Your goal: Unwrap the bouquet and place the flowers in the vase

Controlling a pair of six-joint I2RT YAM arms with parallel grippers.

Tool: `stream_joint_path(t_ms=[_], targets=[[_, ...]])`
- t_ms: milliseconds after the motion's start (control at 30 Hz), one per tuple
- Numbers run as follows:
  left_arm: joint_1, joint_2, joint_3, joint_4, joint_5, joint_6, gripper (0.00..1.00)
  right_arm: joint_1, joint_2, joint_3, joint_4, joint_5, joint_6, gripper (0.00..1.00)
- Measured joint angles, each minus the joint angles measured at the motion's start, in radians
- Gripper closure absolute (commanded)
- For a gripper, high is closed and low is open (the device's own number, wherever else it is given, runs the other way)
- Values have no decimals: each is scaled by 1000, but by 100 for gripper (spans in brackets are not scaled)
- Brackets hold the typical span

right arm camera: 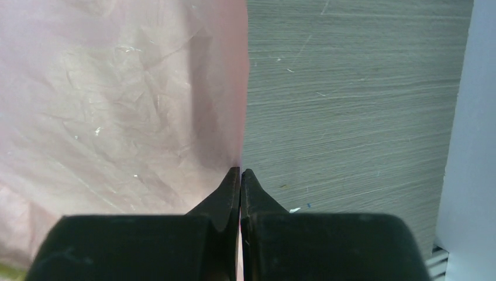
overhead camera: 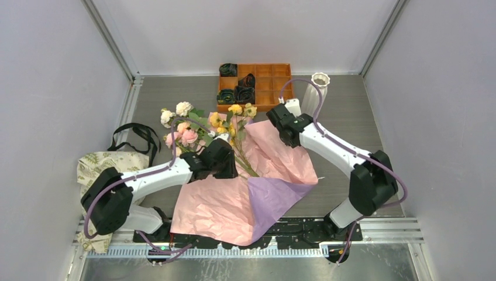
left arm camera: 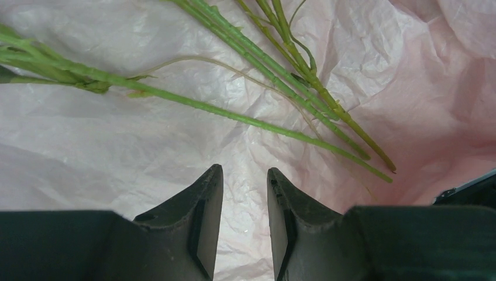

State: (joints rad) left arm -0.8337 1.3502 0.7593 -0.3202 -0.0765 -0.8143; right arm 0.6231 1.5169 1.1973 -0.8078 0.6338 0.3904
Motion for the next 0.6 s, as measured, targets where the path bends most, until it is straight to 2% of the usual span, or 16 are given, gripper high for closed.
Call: stream_joint_path(t_ms=[233, 300, 333, 433, 600], targets=[[-20, 42, 11, 50, -2, 0, 65, -112, 158, 51, -5, 33, 27, 93], [-24, 47, 12, 60, -2, 0, 65, -131, 213, 85, -13, 74, 43, 85], [-26, 51, 13, 63, -2, 0, 65, -138, 238, 99, -18, 94, 54, 74], [-37, 79, 25, 81, 1, -2, 65, -155, 289, 123, -35, 125, 80, 62], [-78, 155, 73, 100, 11, 0, 65, -169, 317, 137, -56, 132, 99, 55]])
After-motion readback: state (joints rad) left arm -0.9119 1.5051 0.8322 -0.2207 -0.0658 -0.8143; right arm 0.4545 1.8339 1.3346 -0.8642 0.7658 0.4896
